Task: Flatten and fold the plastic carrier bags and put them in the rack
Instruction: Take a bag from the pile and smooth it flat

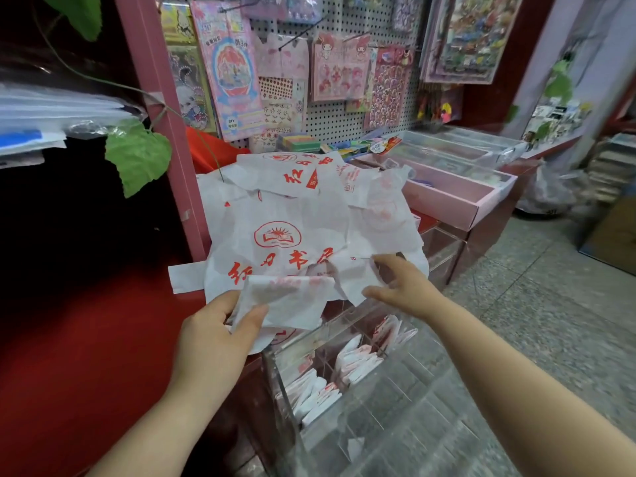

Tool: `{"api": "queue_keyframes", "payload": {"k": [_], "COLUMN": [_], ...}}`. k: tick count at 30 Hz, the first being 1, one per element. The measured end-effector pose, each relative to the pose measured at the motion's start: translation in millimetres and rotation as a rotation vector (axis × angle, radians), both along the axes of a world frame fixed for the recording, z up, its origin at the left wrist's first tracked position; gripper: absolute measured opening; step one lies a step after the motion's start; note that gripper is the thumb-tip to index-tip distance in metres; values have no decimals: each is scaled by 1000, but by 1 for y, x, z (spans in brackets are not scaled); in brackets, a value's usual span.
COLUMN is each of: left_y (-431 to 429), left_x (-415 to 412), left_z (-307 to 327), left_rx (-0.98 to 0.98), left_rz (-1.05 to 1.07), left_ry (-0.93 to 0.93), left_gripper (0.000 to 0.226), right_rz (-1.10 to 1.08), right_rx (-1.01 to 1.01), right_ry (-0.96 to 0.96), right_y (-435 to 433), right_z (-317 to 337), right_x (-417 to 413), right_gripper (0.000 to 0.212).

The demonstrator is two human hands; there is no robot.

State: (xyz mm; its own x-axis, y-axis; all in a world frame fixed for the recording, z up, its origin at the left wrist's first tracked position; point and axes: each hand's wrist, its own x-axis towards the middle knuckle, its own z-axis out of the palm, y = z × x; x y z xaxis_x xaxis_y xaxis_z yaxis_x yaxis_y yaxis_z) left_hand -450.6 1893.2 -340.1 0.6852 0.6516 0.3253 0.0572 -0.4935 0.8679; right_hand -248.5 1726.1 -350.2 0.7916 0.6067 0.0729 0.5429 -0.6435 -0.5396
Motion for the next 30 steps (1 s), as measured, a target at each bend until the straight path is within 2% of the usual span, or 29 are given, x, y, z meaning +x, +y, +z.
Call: {"api": "queue_keyframes", "payload": {"k": [2,5,7,8,10,12,15,19,25,28,30], "left_y": [-1,1,1,0,-3,-7,-13,-22,-27,-25,-29], "left_x": [-1,-2,-1,-1,-1,-1,4,27,58,64,65], "left_z": [-1,-1,-1,-1,-3,-4,-4,3,19,14,8], "left_rx": [6,18,28,34,71,151,295,585,826,871,844], "left_rz": [19,26,38,44,47,50,30,24,-16,-82,-174], "left_ry": [0,-12,-7,5,30,51,27,66,71,131,236], "left_gripper": [1,17,11,4,15,31,35,8,13,11,13], "right_rz": [-54,-100,-146,-161,-148,-111,-139,-184,-172,-157,-131], "right_rx": [-28,44,97,148,300,369,431,528,589,582,574], "right_ry": [13,62,58,77,180,250,251,316,375,426,472], "right_y": [7,20,28,31,37,40,45,49,49,42,37], "right_z": [-6,-6,-1,1,7,14,26,40,37,31,26], "right_x": [0,-3,-3,-2,-2,1,9,23,31,32,34], "right_gripper": [71,72,73,72,65,50,22,18,15,14,17]}}
